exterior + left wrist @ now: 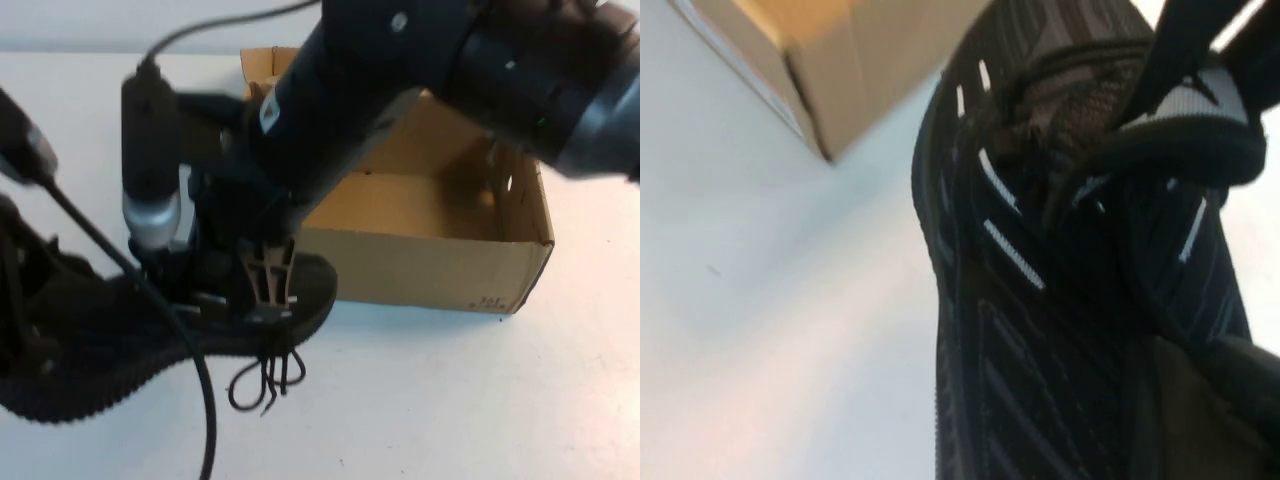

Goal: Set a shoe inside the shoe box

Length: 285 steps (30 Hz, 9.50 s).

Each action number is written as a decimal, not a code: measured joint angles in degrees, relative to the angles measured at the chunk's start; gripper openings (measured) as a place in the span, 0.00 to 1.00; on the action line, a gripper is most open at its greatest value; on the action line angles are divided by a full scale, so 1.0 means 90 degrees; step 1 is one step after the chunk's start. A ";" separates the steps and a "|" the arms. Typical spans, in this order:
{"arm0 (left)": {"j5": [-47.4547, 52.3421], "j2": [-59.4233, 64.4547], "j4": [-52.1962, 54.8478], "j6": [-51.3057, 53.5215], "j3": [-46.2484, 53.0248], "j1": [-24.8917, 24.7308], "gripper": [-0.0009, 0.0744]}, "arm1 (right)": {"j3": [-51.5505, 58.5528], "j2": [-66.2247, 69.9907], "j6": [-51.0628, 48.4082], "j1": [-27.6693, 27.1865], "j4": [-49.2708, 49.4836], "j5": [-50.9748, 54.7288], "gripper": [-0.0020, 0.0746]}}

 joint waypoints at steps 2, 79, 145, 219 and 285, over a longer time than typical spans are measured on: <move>0.0044 0.0019 0.0028 -0.0003 -0.0339 0.0000 0.06 | -0.0305 -0.0042 0.0210 0.0026 -0.0118 0.0045 0.04; -0.3104 0.4954 -0.1006 0.0746 -0.4445 -0.0739 0.73 | -0.1512 0.1205 0.1168 -0.2715 -0.0765 -0.1158 0.04; -0.0306 0.4553 0.0687 -0.0381 -0.4445 -0.0739 0.01 | -0.1521 0.2253 0.1333 -0.3255 -0.0173 -0.1278 0.17; -0.3607 -0.4609 0.0251 -0.1652 0.3400 -0.0739 0.01 | 0.9098 -0.9327 0.3183 -0.3830 0.0267 -0.4979 0.01; -0.5228 -0.6636 0.2500 -0.3742 0.7224 0.0154 0.01 | 0.9098 -0.9330 0.3183 -0.3830 0.0294 -0.4776 0.01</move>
